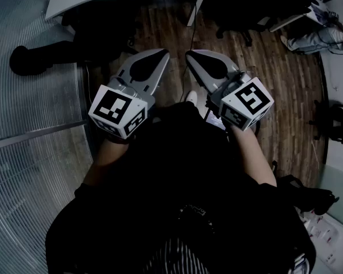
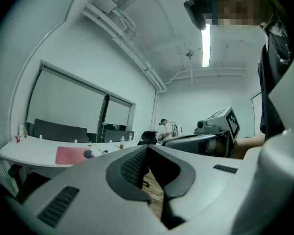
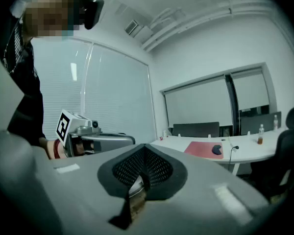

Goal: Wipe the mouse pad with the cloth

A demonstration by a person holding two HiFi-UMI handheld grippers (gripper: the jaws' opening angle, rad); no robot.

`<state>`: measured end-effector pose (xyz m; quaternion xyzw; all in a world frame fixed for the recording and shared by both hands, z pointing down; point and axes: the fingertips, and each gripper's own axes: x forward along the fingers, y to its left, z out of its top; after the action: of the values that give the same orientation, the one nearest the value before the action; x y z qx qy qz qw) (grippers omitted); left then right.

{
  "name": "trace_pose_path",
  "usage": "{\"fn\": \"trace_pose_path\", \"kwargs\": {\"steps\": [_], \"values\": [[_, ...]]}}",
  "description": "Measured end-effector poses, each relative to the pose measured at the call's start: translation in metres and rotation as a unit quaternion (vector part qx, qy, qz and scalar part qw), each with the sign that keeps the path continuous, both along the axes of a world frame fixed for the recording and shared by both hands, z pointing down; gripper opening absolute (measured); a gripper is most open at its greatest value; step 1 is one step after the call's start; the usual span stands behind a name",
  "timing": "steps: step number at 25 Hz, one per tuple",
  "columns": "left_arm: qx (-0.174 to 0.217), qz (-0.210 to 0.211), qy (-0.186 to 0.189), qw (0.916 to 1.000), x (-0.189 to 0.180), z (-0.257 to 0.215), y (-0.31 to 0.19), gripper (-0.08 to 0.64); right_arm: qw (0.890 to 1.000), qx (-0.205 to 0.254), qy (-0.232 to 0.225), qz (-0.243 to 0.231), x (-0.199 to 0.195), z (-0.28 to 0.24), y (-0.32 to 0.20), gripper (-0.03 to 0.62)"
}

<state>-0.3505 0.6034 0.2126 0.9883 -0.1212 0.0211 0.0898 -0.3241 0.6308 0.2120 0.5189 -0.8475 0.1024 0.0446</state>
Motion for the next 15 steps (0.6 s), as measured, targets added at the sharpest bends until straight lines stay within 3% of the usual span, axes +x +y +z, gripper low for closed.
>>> {"fn": "trace_pose_path", "kwargs": {"steps": [9,15], "values": [[0.013,0.013,-0.007,0.9998,-0.016,0.018,-0.007,0.000,1.000,0.006,-0.012,0.001,0.010,0.013,-0.001,-0.003],[0.000,0.005,0.001,1.0000,-0.017,0.024,-0.003,0.000,0.999,0.017,-0.038,-0.013,0.011,0.015,0.000,-0.003]]}}
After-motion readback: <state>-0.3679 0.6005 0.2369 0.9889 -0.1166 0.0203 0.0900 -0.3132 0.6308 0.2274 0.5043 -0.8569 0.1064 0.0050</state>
